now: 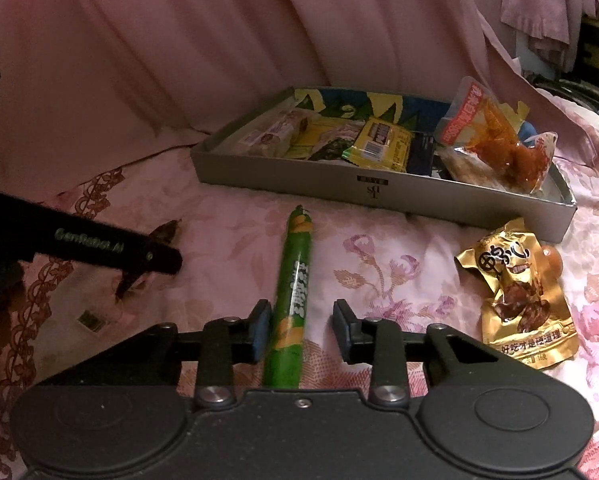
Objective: Organize snacks
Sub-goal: 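Grasp the dark brown wrapped snack with the left tool while the right tool grasps the green sausage stick, then carry the brown snack into the tray with the left tool while the right tool carries the sausage there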
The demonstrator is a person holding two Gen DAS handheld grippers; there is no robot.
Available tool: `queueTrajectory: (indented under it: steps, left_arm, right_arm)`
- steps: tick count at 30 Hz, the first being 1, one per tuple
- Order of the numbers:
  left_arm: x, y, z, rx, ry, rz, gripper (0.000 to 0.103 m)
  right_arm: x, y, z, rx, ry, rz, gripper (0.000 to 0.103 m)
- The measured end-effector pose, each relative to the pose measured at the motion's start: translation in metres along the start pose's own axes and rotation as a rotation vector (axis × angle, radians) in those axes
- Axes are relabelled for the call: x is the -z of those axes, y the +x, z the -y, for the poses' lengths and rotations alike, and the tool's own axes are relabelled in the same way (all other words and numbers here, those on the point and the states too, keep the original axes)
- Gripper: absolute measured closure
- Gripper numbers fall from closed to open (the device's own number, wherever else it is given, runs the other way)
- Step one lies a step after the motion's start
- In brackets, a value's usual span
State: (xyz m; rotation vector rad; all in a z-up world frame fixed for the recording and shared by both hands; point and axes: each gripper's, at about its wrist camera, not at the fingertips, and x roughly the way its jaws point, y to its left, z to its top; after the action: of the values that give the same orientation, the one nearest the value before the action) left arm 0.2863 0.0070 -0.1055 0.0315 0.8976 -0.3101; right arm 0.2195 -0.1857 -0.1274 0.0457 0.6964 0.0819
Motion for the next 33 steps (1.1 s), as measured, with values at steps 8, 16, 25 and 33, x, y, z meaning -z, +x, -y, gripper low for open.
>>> queueTrajectory:
  steps: [8,16,25,33]
  left_arm:
    - [-0.001,0.003,0.008,-0.024,0.050,-0.012,0.051]
    - [0.005,-0.009,0.017,0.073,0.010,-0.080,0.054]
    - [0.023,-0.031,0.032,0.149,-0.015,-0.143,0.054]
    - [0.026,-0.063,0.047,0.232,-0.039,-0.081,0.054]
  right_arm:
    - [0.000,0.005,-0.004,0.017,-0.022,0.014,0.062]
    - [-0.001,-0.001,-0.019,0.022,-0.103,-0.003,0.084]
    - [0.010,-0.034,-0.023,0.104,-0.241,-0.052,0.084]
    - [0.018,-0.078,-0.019,0.183,-0.371,0.008,0.085]
